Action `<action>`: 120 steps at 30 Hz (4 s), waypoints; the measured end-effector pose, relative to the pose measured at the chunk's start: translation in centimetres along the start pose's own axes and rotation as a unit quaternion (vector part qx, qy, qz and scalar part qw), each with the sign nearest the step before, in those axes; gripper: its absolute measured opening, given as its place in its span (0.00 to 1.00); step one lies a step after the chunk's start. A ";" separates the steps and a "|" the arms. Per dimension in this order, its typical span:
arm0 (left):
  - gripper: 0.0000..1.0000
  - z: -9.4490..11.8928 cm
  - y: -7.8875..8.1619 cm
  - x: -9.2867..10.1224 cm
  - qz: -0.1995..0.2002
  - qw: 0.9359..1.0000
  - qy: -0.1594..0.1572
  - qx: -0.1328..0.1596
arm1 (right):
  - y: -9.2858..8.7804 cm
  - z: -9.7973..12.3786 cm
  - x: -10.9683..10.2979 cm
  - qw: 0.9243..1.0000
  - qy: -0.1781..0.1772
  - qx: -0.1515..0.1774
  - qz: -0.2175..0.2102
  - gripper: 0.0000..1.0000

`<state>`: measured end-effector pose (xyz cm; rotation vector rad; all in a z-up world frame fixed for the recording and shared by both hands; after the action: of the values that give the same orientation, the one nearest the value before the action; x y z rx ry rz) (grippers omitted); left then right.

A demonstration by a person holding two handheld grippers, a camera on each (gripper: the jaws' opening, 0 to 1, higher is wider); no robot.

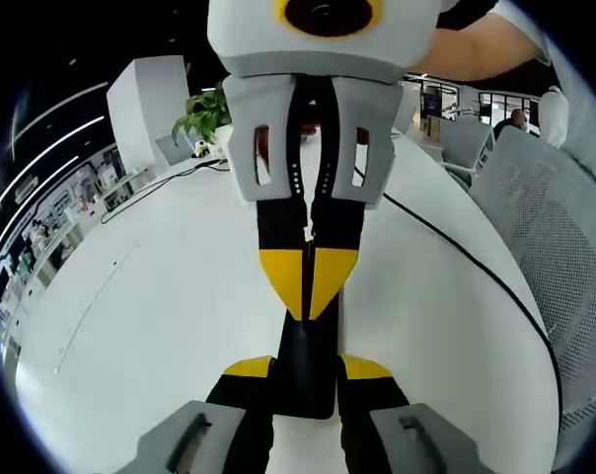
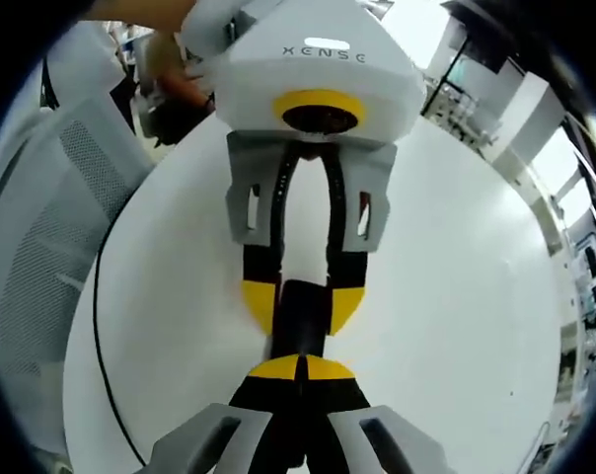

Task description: Press the specified remote control buttons in sequence, fully releasing each button before pressing the next.

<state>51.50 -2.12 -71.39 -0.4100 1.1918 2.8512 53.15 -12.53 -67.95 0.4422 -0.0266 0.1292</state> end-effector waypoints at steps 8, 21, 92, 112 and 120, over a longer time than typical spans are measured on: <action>0.23 0.0 0.0 0.1 0.000 1.000 0.000 0.002 | -0.1 -0.3 0.0 1.000 0.003 -0.001 0.000 0.00; 0.23 0.0 0.0 0.2 0.000 1.000 0.001 0.004 | -0.2 -0.8 -0.1 1.000 0.006 -0.005 0.003 0.00; 0.23 0.0 -0.1 0.0 -0.004 1.000 0.003 -0.002 | -0.5 -0.2 0.3 1.000 0.010 0.010 -0.027 0.00; 0.23 -0.1 0.1 0.0 -0.004 1.000 0.001 -0.005 | 0.6 3.2 -0.3 0.997 -0.030 0.060 -0.025 0.00; 0.23 -0.1 0.1 0.0 -0.003 1.000 0.001 -0.007 | 0.5 3.7 -0.4 0.997 -0.039 0.063 -0.027 0.00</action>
<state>51.55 -2.26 -71.35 -0.4179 1.1698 2.8554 52.66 -13.71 -64.37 0.5726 -0.0826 0.0601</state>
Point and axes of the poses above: the point that each gripper's makers call its tool centre point, and the gripper's own axes: z roughly backward along the fingers, x roughly to its right, y roughly out of its top, the point moved 9 cm from there along z, roughly backward along the fingers, and after that the axes turned 11 degrees about -z, right-handed, at the moved point
